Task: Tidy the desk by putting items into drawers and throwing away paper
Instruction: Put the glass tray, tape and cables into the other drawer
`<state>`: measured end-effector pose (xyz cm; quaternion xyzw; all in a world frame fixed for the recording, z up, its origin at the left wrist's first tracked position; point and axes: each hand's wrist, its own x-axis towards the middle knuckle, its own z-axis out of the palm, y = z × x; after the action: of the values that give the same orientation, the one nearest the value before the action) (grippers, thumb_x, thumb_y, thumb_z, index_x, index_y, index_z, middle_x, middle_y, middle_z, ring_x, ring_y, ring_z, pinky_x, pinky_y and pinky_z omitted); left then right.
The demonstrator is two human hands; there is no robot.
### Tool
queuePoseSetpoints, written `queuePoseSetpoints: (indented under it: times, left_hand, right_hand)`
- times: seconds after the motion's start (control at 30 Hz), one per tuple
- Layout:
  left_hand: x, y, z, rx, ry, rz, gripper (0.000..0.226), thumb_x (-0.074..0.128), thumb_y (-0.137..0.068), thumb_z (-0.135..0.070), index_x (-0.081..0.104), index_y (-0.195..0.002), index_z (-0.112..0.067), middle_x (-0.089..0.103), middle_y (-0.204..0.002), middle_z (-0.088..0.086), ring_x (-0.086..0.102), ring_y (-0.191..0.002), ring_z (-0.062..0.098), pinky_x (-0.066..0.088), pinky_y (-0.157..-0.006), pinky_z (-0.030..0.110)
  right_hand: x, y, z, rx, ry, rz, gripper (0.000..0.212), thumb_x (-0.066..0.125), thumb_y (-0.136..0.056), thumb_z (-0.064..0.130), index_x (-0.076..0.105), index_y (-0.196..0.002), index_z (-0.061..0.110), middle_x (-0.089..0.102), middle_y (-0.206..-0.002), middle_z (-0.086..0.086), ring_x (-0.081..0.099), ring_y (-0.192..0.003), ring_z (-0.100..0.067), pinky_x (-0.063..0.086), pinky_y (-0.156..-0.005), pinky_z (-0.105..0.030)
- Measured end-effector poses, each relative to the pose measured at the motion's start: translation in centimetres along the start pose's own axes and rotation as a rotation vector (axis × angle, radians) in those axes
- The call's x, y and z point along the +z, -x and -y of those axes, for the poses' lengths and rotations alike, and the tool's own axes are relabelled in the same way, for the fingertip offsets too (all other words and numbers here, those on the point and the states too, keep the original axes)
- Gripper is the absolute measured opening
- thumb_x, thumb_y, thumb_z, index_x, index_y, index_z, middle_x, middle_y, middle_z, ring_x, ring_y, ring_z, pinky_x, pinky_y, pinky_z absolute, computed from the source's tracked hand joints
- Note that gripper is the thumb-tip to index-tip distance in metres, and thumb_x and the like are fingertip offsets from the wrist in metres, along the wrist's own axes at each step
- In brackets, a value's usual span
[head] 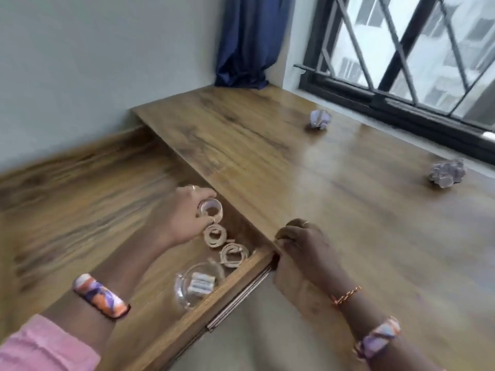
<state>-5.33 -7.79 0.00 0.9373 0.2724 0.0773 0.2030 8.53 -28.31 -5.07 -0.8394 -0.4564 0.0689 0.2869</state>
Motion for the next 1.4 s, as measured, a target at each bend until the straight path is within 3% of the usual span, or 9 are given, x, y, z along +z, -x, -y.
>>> queuePoseSetpoints:
  times: [0.13, 0.3, 0.43, 0.63, 0.73, 0.93, 1.1, 1.3, 1.4]
  left_hand:
    - [-1.6, 7.5, 7.9, -0.140, -0.104, 0.097, 0.024, 0.069, -0.074, -0.035, 0.067, -0.092, -0.020, 0.067, -0.093, 0.002, 0.064, -0.089, 0.024, 0.044, -0.065, 0.028]
    - [2.0, 13.3, 12.9, -0.197, -0.126, 0.408, 0.029, 0.071, -0.067, -0.036, 0.066, -0.087, -0.016, 0.065, -0.088, 0.002, 0.063, -0.084, 0.022, 0.050, -0.068, 0.030]
    - [4.4, 15.0, 14.1, -0.204, -0.037, 0.432, 0.032, 0.067, -0.073, -0.037, 0.065, -0.096, -0.015, 0.065, -0.100, 0.005, 0.061, -0.092, 0.023, 0.051, -0.074, 0.032]
    - [6.1, 16.1, 14.6, -0.186, 0.097, 0.412, 0.039, 0.070, -0.076, -0.033, 0.061, -0.111, -0.018, 0.062, -0.111, 0.000, 0.060, -0.099, 0.017, 0.050, -0.075, 0.026]
    - [6.7, 16.8, 15.4, -0.204, 0.297, 0.474, 0.035, 0.074, -0.075, -0.027, 0.065, -0.107, -0.017, 0.066, -0.107, -0.001, 0.061, -0.094, 0.011, 0.053, -0.080, 0.022]
    - [7.0, 18.5, 17.9, -0.355, 0.625, 0.492, 0.020, 0.073, -0.075, -0.006, 0.066, -0.087, -0.021, 0.065, -0.085, -0.001, 0.063, -0.075, 0.009, 0.050, -0.060, 0.015]
    - [7.2, 18.8, 17.9, -0.345, 0.621, 0.455, 0.025, 0.074, -0.074, -0.006, 0.071, -0.098, -0.012, 0.070, -0.095, 0.011, 0.066, -0.083, 0.013, 0.056, -0.070, 0.020]
    - [7.3, 18.7, 17.6, -0.386, 0.634, 0.429, 0.020, 0.072, -0.077, -0.005, 0.071, -0.095, -0.012, 0.071, -0.084, 0.002, 0.067, -0.073, 0.008, 0.054, -0.063, 0.016]
    - [7.0, 18.3, 17.0, -0.401, 0.609, 0.423, 0.014, 0.071, -0.079, -0.010, 0.070, -0.092, -0.014, 0.070, -0.081, 0.000, 0.066, -0.066, 0.005, 0.052, -0.056, 0.016]
  right_hand:
    - [5.9, -1.0, 8.0, -0.214, -0.058, 0.143, 0.012, 0.059, -0.081, 0.009, 0.069, -0.085, 0.015, 0.066, -0.086, -0.001, 0.056, -0.078, -0.015, 0.041, -0.070, -0.025]
    - [11.8, -1.0, 14.2, -0.169, -0.018, 0.439, 0.011, 0.065, -0.081, 0.011, 0.071, -0.090, 0.011, 0.071, -0.092, -0.004, 0.057, -0.080, -0.013, 0.038, -0.070, -0.020]
    - [14.9, -0.4, 16.4, -0.141, 0.107, 0.668, 0.011, 0.070, -0.076, 0.013, 0.072, -0.086, 0.011, 0.072, -0.090, -0.008, 0.055, -0.075, -0.010, 0.040, -0.065, -0.020]
    - [16.1, 0.2, 17.3, -0.091, 0.345, 0.817, 0.014, 0.068, -0.076, 0.007, 0.074, -0.088, 0.012, 0.071, -0.089, -0.005, 0.053, -0.077, -0.013, 0.042, -0.064, -0.023]
    - [16.6, 0.1, 17.3, -0.078, 0.388, 0.885, 0.019, 0.064, -0.081, 0.003, 0.072, -0.098, 0.009, 0.070, -0.104, -0.009, 0.051, -0.082, -0.013, 0.041, -0.066, -0.022]
    - [17.8, 0.1, 17.0, -0.058, 0.513, 0.923, 0.029, 0.059, -0.087, 0.011, 0.063, -0.114, 0.000, 0.065, -0.115, -0.018, 0.059, -0.109, -0.033, 0.048, -0.088, -0.034]
    - [18.0, 0.2, 17.0, -0.061, 0.500, 0.925, 0.031, 0.062, -0.086, 0.015, 0.064, -0.113, 0.001, 0.066, -0.114, -0.016, 0.060, -0.108, -0.032, 0.051, -0.092, -0.039]
    - [17.6, 0.2, 16.8, -0.086, 0.401, 0.943, 0.026, 0.063, -0.085, 0.018, 0.069, -0.108, 0.007, 0.068, -0.110, -0.013, 0.061, -0.103, -0.026, 0.047, -0.085, -0.032]
    - [17.0, 0.5, 16.9, -0.095, 0.308, 0.831, 0.022, 0.060, -0.086, 0.016, 0.070, -0.104, 0.008, 0.069, -0.107, -0.012, 0.061, -0.096, -0.024, 0.043, -0.076, -0.027]
